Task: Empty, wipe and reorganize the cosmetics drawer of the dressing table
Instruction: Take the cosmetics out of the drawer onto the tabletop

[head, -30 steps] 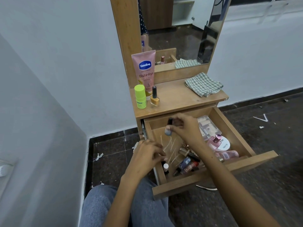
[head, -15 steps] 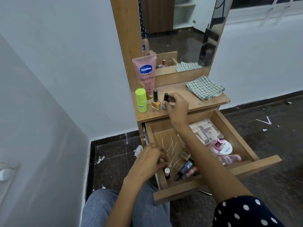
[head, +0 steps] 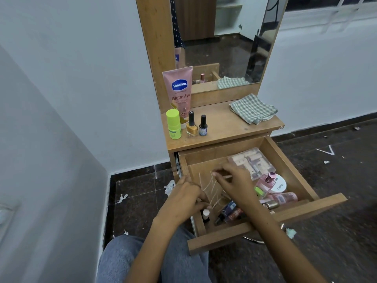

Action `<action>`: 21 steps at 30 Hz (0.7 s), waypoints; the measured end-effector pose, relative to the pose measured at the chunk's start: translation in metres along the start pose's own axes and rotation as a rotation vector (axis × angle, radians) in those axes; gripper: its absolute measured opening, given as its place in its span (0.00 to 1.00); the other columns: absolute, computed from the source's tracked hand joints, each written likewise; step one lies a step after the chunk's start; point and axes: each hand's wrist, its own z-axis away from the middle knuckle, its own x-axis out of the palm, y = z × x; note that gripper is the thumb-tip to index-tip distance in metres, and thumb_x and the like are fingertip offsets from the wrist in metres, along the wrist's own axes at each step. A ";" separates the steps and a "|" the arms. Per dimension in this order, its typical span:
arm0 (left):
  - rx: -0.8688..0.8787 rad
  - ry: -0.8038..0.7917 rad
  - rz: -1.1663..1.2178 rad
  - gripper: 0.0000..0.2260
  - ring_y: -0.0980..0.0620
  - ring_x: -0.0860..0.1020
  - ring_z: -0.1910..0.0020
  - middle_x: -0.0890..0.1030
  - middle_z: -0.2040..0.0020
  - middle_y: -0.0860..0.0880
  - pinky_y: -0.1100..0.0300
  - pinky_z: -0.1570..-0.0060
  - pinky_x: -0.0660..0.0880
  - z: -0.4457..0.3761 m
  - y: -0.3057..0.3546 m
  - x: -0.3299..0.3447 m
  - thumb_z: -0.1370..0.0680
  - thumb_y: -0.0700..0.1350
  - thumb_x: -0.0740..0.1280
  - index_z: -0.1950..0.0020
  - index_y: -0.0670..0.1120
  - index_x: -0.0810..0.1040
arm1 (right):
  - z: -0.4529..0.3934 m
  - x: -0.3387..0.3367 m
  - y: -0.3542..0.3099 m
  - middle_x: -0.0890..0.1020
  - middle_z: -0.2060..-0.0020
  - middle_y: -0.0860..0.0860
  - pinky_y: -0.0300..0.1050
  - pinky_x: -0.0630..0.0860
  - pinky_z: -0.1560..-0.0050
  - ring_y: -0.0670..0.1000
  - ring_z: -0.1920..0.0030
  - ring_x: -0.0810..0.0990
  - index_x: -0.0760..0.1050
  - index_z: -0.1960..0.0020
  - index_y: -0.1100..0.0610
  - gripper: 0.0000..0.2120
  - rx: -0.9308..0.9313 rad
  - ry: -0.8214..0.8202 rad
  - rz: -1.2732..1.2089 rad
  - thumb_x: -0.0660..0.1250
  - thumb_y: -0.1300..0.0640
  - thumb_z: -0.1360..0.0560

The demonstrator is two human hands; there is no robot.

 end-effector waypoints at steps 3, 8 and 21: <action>0.003 -0.006 -0.042 0.09 0.58 0.76 0.44 0.83 0.52 0.55 0.61 0.32 0.46 -0.001 0.002 0.002 0.25 0.54 0.68 0.49 0.55 0.84 | 0.006 0.001 0.003 0.82 0.61 0.42 0.27 0.74 0.58 0.39 0.58 0.80 0.81 0.53 0.57 0.03 0.087 -0.064 -0.063 0.71 0.61 0.27; 0.014 0.004 -0.133 0.08 0.56 0.77 0.45 0.84 0.51 0.54 0.59 0.32 0.45 -0.004 0.007 0.006 0.24 0.50 0.67 0.47 0.54 0.83 | 0.001 0.008 0.008 0.81 0.61 0.43 0.26 0.73 0.58 0.37 0.61 0.79 0.82 0.51 0.58 0.06 0.201 -0.085 -0.070 0.70 0.63 0.28; -0.124 0.662 0.157 0.02 0.60 0.78 0.60 0.83 0.59 0.54 0.55 0.45 0.73 -0.014 0.017 -0.005 0.25 0.42 0.71 0.54 0.48 0.83 | -0.001 0.007 -0.006 0.84 0.55 0.43 0.37 0.78 0.50 0.40 0.51 0.82 0.80 0.48 0.52 0.16 0.138 -0.299 -0.260 0.77 0.61 0.34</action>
